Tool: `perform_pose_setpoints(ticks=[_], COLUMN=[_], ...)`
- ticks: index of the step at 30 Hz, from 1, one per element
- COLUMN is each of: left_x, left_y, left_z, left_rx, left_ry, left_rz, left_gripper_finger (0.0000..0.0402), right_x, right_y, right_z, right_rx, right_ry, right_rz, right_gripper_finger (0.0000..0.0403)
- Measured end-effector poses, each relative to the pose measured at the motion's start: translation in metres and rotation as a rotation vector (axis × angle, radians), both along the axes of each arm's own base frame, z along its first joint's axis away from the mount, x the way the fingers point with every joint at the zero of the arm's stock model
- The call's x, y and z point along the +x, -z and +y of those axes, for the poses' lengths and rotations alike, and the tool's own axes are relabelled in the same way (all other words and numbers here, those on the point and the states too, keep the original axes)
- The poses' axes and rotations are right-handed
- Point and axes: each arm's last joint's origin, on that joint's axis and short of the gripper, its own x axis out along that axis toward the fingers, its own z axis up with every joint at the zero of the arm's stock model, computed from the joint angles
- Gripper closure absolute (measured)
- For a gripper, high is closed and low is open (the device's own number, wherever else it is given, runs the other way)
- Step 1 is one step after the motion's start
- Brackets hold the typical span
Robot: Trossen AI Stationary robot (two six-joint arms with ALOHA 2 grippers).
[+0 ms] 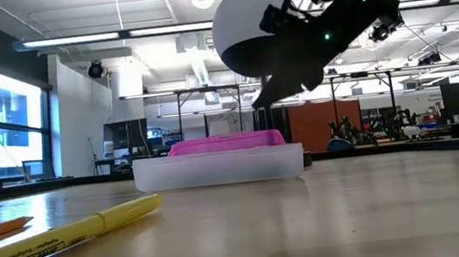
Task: Pick & place school supplies into a supply box
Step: Put the right orange pencil into the pink supply box
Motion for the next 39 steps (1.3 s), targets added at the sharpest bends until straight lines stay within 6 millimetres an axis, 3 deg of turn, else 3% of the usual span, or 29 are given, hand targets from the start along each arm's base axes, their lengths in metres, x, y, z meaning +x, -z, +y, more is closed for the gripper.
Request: perform_pose_setpoints(ticks=[4, 19, 31, 39], left_x=[0.001, 0.002, 0.002, 0.002], left_y=[0.001, 0.004, 0.004, 0.003], left_z=[-0.001, -0.003, -0.002, -0.002], left_rx=[0.0, -0.016, -0.015, -0.012], left_ry=[-0.001, -0.019, -0.02, -0.019], left_rz=[-0.014, -0.029, -0.03, -0.028], left_gripper_finger=[0.0341, 0.0341, 0.0341, 0.0341], right_x=[-0.002, -0.009, -0.024, -0.02], right_y=[0.007, 0.016, 0.025, 0.035], right_z=[-0.002, 0.008, -0.001, -0.011], right_rx=[0.036, 0.084, -0.042, 0.157], right_ry=[0.072, 0.035, 0.35, 0.407], right_rz=[0.039, 0.145, 0.229, 0.2], right_gripper_finger=[0.032, 0.032, 0.032, 0.032])
